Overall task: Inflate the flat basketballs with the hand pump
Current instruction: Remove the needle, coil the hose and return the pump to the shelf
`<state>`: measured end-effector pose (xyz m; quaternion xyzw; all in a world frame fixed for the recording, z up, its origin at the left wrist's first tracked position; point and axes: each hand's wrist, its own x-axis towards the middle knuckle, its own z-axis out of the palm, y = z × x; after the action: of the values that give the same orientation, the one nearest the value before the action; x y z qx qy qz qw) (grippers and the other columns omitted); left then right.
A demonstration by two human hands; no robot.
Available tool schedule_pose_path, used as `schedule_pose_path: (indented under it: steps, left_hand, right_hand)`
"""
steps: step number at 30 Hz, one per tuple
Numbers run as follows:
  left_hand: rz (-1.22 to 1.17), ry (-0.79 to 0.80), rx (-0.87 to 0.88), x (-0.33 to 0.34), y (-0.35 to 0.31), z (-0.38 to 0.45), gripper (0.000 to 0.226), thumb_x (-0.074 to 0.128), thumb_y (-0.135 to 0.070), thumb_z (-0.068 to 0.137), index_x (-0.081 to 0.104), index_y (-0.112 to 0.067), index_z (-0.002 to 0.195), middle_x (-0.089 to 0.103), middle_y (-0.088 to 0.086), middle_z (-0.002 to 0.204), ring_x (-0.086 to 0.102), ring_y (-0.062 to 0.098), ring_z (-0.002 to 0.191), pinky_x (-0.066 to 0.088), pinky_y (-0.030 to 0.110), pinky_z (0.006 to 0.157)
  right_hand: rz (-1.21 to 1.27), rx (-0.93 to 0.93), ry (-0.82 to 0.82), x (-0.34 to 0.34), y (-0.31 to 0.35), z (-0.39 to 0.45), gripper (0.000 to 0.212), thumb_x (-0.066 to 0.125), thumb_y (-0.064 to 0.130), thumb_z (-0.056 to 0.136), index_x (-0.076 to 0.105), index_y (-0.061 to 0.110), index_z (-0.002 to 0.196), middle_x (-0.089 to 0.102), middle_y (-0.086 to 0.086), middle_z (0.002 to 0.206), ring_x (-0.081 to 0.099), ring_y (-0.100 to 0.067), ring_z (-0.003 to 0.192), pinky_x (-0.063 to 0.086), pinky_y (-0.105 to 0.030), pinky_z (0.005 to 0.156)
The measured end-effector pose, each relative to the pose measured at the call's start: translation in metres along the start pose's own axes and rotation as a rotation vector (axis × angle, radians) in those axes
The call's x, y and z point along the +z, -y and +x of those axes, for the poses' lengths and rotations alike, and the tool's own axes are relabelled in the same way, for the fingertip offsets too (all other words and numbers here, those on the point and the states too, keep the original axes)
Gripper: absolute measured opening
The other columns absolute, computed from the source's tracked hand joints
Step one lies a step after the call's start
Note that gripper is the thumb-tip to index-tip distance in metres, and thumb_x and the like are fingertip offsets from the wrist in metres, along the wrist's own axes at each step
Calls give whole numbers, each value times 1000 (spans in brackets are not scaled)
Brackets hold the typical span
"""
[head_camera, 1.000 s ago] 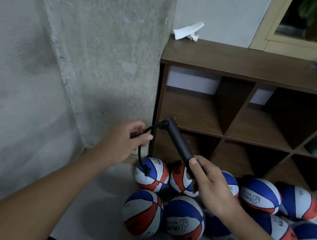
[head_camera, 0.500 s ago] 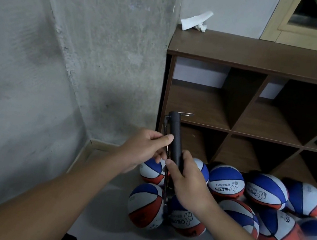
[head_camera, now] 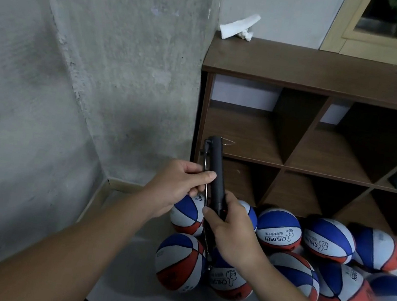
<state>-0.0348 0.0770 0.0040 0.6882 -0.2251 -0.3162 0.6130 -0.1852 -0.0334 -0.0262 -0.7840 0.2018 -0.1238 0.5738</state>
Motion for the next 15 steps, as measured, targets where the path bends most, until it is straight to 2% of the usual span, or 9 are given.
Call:
schedule_pose_path:
  steps: [3, 6, 8, 10, 13, 15]
  left_hand:
    - [-11, -26, -1, 4, 1, 6, 16, 78, -29, 99, 84, -14, 101, 67, 4, 75, 55, 14, 66, 52, 27, 73]
    - [-20, -47, 15, 6, 0, 11, 17, 74, -32, 102, 85, -19, 103, 75, 8, 81, 63, 17, 72, 56, 32, 78]
    - [38, -67, 19, 4, -3, 15, 22, 68, -34, 106, 84, -21, 102, 80, 9, 88, 68, 20, 74, 59, 36, 79]
    - [204, -102, 32, -1, -7, 18, 23, 64, -35, 108, 82, -22, 101, 80, 3, 85, 72, 16, 73, 61, 35, 77]
    - [485, -118, 65, -8, -12, 26, 24, 62, -40, 108, 79, -28, 98, 78, -6, 79, 73, 9, 67, 63, 34, 74]
    - [622, -72, 45, -8, -11, 30, 27, 60, -43, 109, 78, -30, 94, 78, -9, 79, 73, 10, 66, 65, 36, 73]
  right_hand:
    - [63, -32, -14, -4, 7, 6, 29, 67, 26, 106, 58, 38, 131, 75, 8, 103, 73, -16, 96, 62, -32, 82]
    - [31, -87, -73, -10, 14, 17, 40, 66, 24, 107, 50, 41, 140, 68, 31, 116, 68, 1, 111, 56, -17, 89]
    - [-34, -99, -119, -21, 16, 32, 40, 67, 20, 106, 53, 38, 139, 66, 33, 118, 64, 6, 115, 52, -13, 93]
    - [-29, -35, -155, -36, 18, 55, 37, 70, 20, 104, 58, 37, 134, 70, 25, 115, 67, 3, 110, 56, -20, 92]
    - [-18, 76, -223, -60, 22, 105, 31, 72, 27, 102, 60, 37, 128, 74, 9, 109, 75, -11, 94, 64, -33, 78]
    - [-70, 102, -266, -76, 22, 149, 32, 73, 30, 100, 58, 36, 128, 74, 4, 111, 75, -20, 95, 65, -41, 81]
